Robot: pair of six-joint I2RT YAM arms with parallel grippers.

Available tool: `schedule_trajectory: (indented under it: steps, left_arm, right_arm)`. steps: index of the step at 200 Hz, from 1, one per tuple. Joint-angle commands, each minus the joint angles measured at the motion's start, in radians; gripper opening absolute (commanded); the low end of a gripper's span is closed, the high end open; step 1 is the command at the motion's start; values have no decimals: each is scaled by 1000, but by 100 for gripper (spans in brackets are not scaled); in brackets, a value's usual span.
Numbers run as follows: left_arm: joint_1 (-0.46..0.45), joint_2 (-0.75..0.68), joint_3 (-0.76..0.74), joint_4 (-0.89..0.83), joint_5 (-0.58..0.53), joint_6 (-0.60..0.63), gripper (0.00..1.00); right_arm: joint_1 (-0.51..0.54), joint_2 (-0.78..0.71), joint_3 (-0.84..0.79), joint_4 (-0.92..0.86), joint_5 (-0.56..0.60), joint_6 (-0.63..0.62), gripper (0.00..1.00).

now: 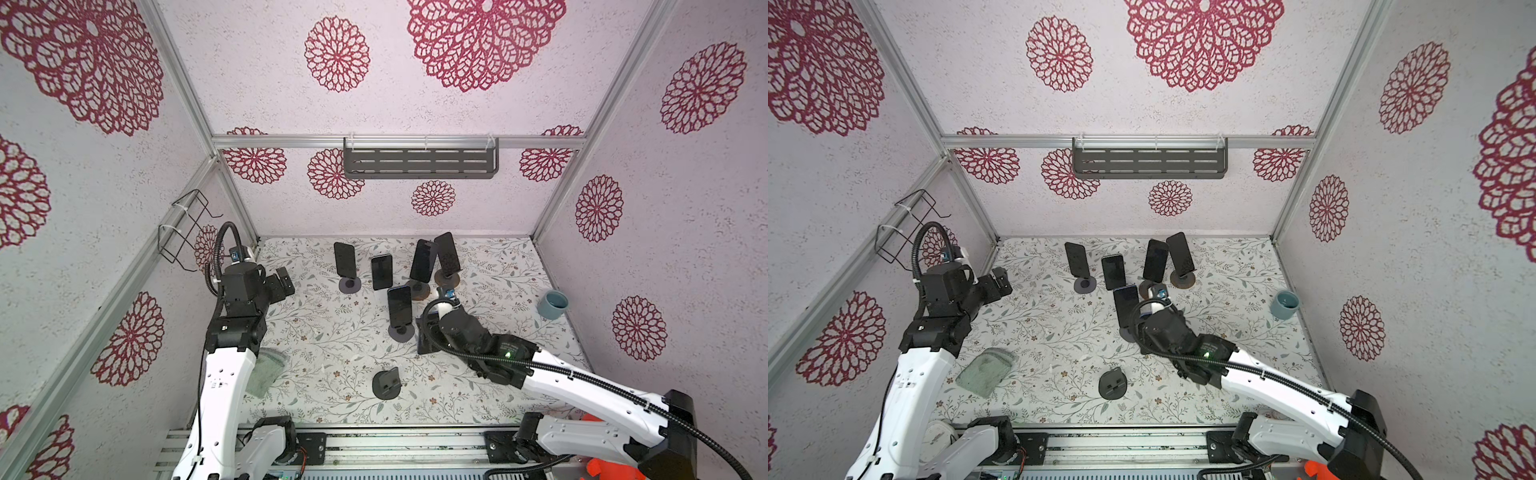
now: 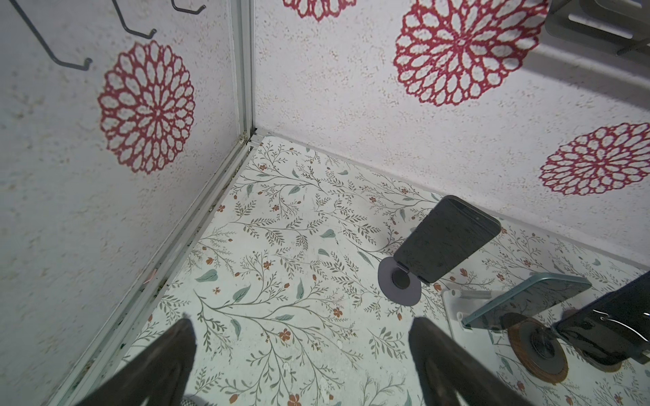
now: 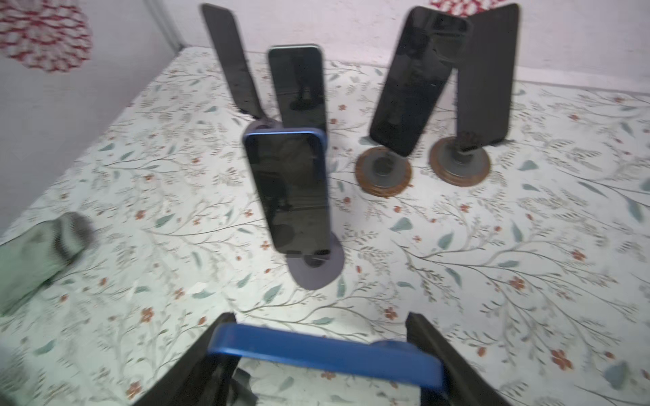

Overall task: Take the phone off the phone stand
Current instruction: 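Lift the blue-edged phone up off its stand with the right gripper, then carry the phone farther from the robot toward the wooden-base stands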

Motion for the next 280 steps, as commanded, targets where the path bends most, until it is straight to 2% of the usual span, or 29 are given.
schedule_trajectory:
  steps: [1,29,57,86,124,178,280]
  left_arm:
    - [11,-33,-17,31,-31,-6,98]
    - [11,-37,-20,32,-30,-7,98]
    - [11,-37,-18,32,-21,-15,98]
    - [12,-38,-21,32,-21,-15,98]
    - [11,-37,-21,33,-17,-16,98]
    - [17,-41,-21,31,-28,-16,98]
    - [44,-87,-53,70,-42,-37,98]
  right_arm:
    - [-156,4,46,-130,-73,-7,66]
    - [-338,51,83,-164,-204,-65,64]
    - [-439,127,95,-157,-285,-143,64]
    - [-511,206,68,-85,-370,-159,63]
    - [-524,323,78,-15,-419,-170,62]
    - [-526,475,104,60,-422,-161,61]
    - [-521,713,171,208,-340,-118,60]
